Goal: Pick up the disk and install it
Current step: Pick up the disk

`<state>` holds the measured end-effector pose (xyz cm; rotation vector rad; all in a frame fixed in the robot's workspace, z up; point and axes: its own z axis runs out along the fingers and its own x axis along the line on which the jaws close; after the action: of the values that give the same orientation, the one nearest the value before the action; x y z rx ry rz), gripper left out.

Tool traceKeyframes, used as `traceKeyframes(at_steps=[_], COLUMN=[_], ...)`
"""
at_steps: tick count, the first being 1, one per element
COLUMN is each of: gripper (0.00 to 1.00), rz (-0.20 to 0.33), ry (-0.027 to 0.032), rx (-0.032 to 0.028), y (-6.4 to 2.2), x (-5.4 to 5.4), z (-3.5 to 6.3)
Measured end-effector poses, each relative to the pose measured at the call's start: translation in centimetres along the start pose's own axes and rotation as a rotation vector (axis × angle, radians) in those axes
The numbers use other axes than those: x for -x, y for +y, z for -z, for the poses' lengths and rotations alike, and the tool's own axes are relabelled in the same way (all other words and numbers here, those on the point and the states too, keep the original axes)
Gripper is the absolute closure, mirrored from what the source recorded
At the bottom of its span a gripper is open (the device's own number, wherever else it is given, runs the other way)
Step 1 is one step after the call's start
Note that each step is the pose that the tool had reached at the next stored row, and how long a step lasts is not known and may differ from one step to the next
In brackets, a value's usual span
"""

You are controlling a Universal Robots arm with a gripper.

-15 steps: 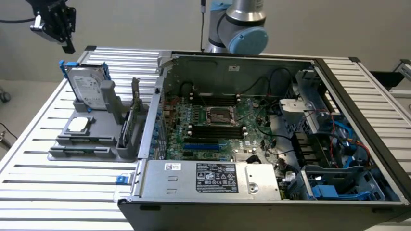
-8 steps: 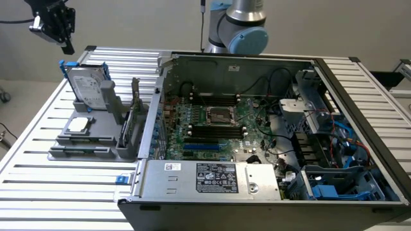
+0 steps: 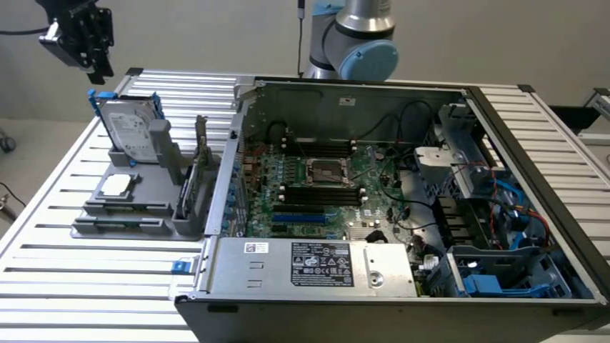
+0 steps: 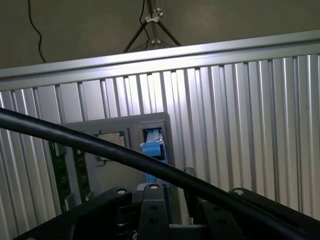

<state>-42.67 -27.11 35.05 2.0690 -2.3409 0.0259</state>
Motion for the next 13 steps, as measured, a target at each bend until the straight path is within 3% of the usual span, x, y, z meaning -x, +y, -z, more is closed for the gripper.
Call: traceKeyframes(at_steps=[6, 13], gripper=[0.46, 0.46], rz=[0.0, 0.01], ry=[0.0036, 0.0227], rx=[-0.0005, -0.0029], y=[-0.01, -0.04], x=[-0.08, -0.31], z=[-0.13, -0.57])
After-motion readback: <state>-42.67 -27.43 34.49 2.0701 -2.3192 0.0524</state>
